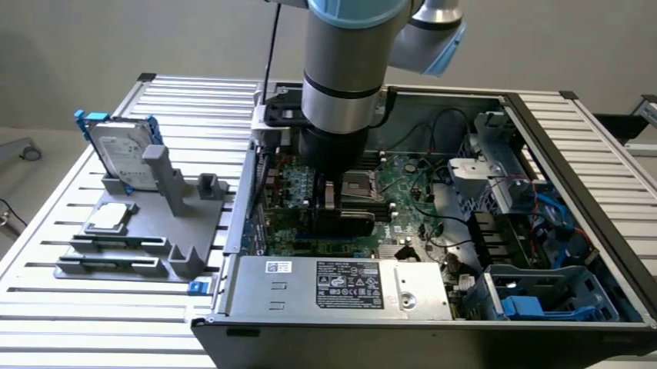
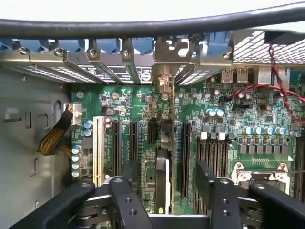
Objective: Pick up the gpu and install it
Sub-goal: 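Insert the gpu into the slot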
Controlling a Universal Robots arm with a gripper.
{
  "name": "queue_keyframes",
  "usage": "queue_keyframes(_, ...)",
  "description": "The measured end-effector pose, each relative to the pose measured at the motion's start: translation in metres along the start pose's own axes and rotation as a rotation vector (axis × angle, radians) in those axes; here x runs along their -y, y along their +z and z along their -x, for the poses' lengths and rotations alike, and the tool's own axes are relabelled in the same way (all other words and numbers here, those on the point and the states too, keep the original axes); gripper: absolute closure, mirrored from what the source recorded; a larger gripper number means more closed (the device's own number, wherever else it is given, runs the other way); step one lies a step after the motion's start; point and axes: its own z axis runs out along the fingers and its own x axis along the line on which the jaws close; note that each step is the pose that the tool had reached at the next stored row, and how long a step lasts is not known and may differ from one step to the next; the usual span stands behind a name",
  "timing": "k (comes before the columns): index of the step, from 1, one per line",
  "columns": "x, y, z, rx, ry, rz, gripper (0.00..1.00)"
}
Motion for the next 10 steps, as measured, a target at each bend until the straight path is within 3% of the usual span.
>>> queue_keyframes(1,-0.0002,-0.0024,0.000,0.0001,0.000,0.0007,0.36)
queue_keyframes(10,-0.0023,-0.0368,0.003,0.0005,0.006,0.0024,0.39)
